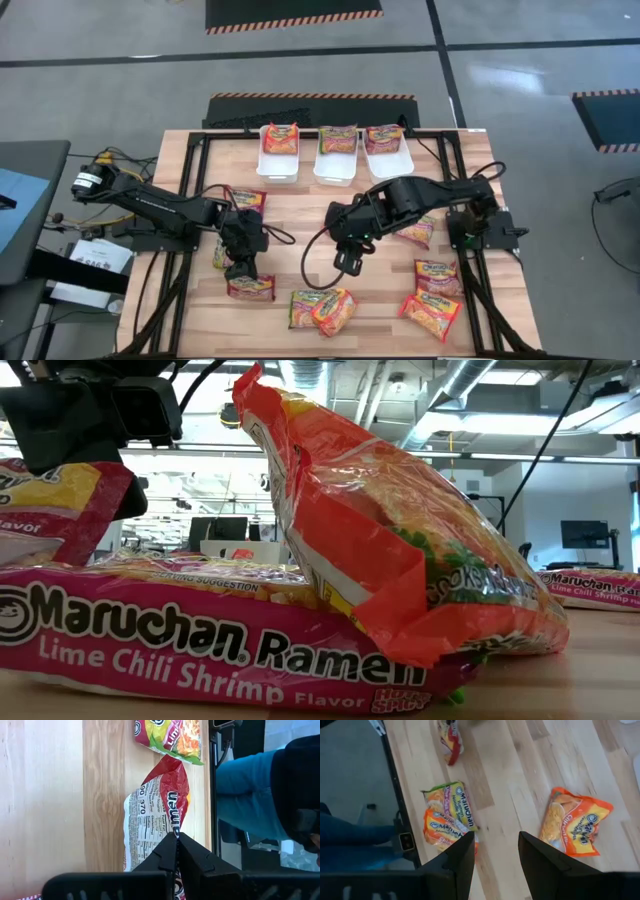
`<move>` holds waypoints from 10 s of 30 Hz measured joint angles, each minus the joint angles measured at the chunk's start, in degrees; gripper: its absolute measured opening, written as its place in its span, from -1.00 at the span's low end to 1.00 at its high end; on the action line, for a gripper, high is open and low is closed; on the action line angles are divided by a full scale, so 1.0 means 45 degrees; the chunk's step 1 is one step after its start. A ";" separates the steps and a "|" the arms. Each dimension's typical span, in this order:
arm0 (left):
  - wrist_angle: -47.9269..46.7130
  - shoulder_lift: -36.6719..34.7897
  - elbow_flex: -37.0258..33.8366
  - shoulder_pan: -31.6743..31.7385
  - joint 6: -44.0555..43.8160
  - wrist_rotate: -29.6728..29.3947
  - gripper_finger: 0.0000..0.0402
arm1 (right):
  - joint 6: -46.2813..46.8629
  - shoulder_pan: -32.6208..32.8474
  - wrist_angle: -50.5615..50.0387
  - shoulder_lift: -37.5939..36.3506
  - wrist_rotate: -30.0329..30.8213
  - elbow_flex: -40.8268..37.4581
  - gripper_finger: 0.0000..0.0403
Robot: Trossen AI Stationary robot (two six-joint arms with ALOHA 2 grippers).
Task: Sort Maruchan noodles
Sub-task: Put the red noodle pack into the right white bin
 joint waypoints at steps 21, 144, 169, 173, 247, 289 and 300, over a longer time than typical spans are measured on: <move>0.0796 0.0000 0.0005 0.0398 0.0151 -0.1557 -1.00 | 0.1369 0.0822 0.0444 -0.0002 0.0728 0.0000 -0.13; 0.0938 0.3821 0.0015 0.4481 0.3409 0.3186 -0.24 | -0.2560 -0.1256 1.8852 -0.0011 -0.2317 -1.2449 0.04; 0.1694 0.4868 0.0015 0.2890 0.3415 0.3135 -0.99 | -0.1452 -0.1541 1.8544 -0.0016 -0.2328 -1.2199 -0.08; 0.1747 0.4534 0.0174 0.2947 0.3467 0.3413 -1.00 | -0.1297 -0.1615 1.8001 -0.0040 -0.2951 -1.1759 -0.14; -0.0641 0.2827 0.1511 0.2686 0.5414 0.2368 -1.00 | -0.2607 -0.1887 1.5716 0.2689 -0.5999 -0.8723 -0.17; 0.1447 0.2827 0.1511 0.2691 0.4900 0.2082 -1.00 | -0.1317 -0.1722 1.4641 0.2694 -0.5960 -0.8721 -0.39; 0.1937 0.2825 0.1511 0.2739 0.4492 0.2057 -1.00 | -0.1236 -0.1722 1.4099 0.2694 -0.5674 -0.8723 -0.96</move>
